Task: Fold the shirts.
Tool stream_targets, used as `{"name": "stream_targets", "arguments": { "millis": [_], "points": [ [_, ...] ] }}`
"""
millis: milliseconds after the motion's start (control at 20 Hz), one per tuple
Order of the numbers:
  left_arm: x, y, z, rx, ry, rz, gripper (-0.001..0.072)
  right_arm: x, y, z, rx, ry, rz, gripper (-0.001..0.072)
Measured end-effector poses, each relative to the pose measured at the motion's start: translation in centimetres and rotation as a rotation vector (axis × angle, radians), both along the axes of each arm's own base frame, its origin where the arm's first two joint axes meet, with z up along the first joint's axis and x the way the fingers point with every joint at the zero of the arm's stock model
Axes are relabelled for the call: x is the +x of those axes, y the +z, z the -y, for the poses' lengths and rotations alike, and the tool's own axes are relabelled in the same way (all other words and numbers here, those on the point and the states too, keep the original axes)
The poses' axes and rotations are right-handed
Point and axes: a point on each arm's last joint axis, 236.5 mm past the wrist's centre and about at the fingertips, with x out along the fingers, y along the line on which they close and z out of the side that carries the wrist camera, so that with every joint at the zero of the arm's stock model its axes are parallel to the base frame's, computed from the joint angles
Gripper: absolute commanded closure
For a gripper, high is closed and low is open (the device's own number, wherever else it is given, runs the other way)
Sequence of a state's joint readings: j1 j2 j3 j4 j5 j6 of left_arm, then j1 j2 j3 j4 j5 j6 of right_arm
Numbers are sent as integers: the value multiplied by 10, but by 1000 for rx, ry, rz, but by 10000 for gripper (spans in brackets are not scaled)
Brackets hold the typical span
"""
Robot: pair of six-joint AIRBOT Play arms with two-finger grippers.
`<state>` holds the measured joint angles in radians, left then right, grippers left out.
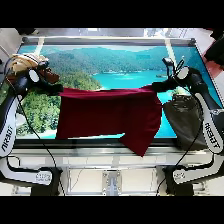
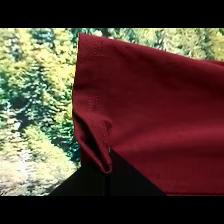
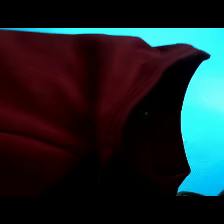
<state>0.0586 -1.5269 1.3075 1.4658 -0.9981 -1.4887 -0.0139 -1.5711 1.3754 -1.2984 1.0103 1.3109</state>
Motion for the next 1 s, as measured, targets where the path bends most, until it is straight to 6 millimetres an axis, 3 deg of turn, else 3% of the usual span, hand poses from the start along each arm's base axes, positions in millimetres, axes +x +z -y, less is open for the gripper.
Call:
{"name": "stream_targets", "arguments": {
  "millis": [300, 350, 400, 450, 500, 600, 700, 800, 900, 950, 1000],
  "points": [
    [-28, -34, 7, -15, -11, -107, 692, -17, -55, -2, -2, -22, -116, 687],
    [-33, -39, 11, -27, -11, -132, 680, -18, -59, -3, 0, -28, -124, 617],
    [-38, -42, 15, -40, -12, -155, 535, -18, -61, -3, 2, -33, -131, 425],
    [-41, -44, 18, -56, -11, -170, 293, -18, -58, -4, 7, -35, -129, 307],
    [-43, -43, 21, -69, -10, -178, 182, -16, -50, -5, 11, -36, -115, 307],
    [-44, -30, 24, -84, -6, -157, 183, -15, -24, -4, 8, -27, -91, 308],
    [-47, -4, 21, -90, -1, -116, 184, -27, 9, 4, -21, -12, -80, 307],
    [-56, 31, 9, -67, 13, -48, 184, -53, 42, 25, -66, -14, -87, 307],
    [-82, 52, -11, -35, 62, 2, 193, -92, 59, 47, -86, -46, -121, 299],
    [-101, 54, -22, -30, 113, 12, 194, -115, 62, 54, -69, -76, -131, 269],
    [-123, 50, -32, -30, 176, 17, 196, -140, 57, 55, -37, -105, -155, 150]
  ]
}}
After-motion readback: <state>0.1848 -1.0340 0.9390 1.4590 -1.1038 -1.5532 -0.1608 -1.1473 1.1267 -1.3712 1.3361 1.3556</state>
